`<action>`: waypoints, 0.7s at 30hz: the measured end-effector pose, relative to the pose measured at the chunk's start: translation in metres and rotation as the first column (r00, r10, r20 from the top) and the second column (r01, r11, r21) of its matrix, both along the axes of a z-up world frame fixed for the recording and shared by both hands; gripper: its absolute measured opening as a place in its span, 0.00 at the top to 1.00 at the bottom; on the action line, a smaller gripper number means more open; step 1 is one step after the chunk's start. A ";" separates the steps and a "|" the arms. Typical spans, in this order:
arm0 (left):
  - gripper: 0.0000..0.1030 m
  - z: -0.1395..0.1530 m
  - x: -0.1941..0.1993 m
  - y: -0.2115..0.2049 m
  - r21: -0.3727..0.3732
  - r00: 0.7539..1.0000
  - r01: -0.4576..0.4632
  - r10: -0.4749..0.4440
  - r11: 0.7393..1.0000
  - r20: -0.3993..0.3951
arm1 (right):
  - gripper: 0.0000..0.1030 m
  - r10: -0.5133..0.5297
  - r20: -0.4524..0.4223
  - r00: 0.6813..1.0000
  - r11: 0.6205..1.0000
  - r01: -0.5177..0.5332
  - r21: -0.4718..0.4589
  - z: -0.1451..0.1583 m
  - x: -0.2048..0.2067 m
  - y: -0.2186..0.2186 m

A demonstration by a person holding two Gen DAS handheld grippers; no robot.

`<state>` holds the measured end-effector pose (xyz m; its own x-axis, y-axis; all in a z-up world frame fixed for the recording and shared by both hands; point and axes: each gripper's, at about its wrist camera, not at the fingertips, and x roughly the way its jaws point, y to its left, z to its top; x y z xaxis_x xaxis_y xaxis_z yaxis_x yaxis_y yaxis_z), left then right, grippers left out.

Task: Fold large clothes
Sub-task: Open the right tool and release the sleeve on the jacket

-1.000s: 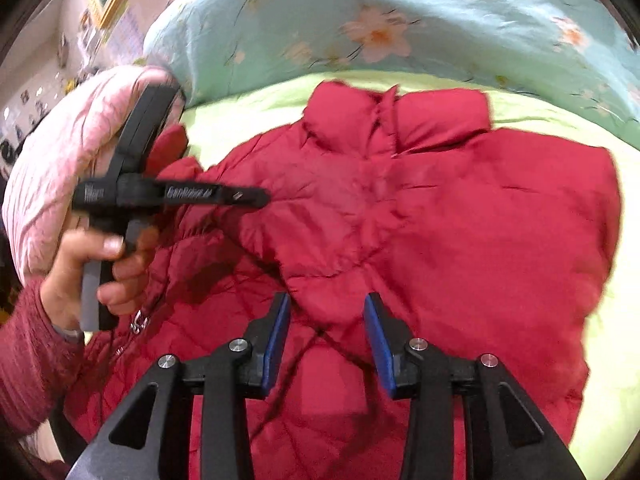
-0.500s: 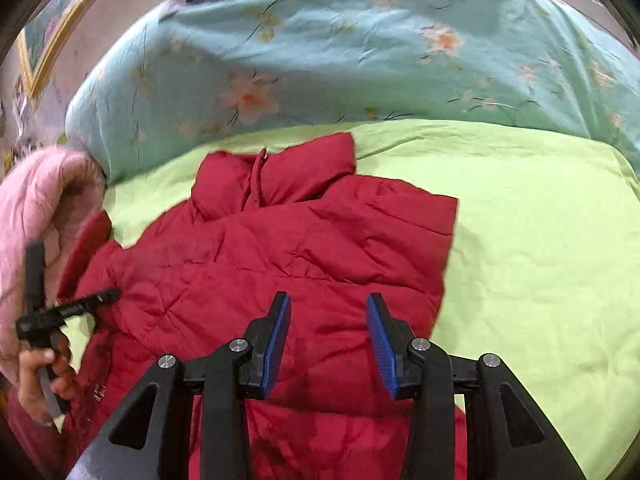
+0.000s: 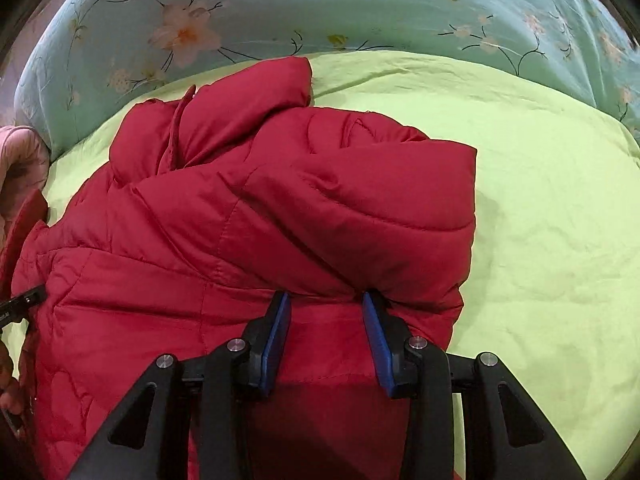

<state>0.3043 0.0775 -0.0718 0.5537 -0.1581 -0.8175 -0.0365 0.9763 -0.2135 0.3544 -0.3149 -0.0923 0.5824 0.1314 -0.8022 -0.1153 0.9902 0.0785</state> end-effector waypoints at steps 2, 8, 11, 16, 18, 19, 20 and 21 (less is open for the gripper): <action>0.83 0.000 0.000 0.000 0.009 1.000 0.000 0.000 1.000 -0.002 | 0.63 -0.020 -0.008 1.000 1.000 0.020 -0.008 0.005 -0.003 -0.001; 0.83 0.001 0.000 -0.001 0.021 1.000 0.002 -0.001 1.000 -0.002 | 0.60 0.033 0.049 0.998 0.999 -0.031 -0.026 0.036 -0.037 0.028; 0.82 0.001 -0.001 -0.001 0.025 1.000 0.002 -0.001 1.000 -0.003 | 0.59 0.043 -0.035 0.998 0.997 -0.045 -0.063 0.011 -0.029 0.032; 0.78 0.022 -0.019 -0.002 0.067 0.999 -0.023 0.021 0.997 0.032 | 0.59 0.030 -0.055 0.998 0.999 -0.032 -0.028 0.011 -0.023 0.027; 0.78 0.035 -0.031 0.002 0.091 0.998 -0.034 0.029 0.995 0.061 | 0.59 0.027 -0.043 0.999 1.000 -0.028 -0.010 0.018 -0.028 0.025; 0.78 0.040 -0.036 0.006 0.096 0.997 -0.041 0.034 0.995 0.072 | 0.58 0.023 -0.039 0.999 1.000 -0.023 -0.001 0.021 -0.030 0.023; 0.78 0.045 -0.040 0.011 0.095 0.996 -0.052 0.044 0.994 0.080 | 0.58 0.018 -0.030 0.999 1.000 -0.018 0.011 0.025 -0.033 0.021; 0.78 0.050 -0.044 0.019 0.087 0.994 -0.068 0.060 0.994 0.086 | 0.58 0.020 -0.018 1.000 0.999 -0.019 0.031 0.030 -0.038 0.020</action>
<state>0.2606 0.0961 -0.0219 0.6271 -0.0480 -0.7775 -0.0854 0.9878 -0.1299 0.3168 -0.2952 -0.0624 0.5645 0.1677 -0.8082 -0.1330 0.9848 0.1114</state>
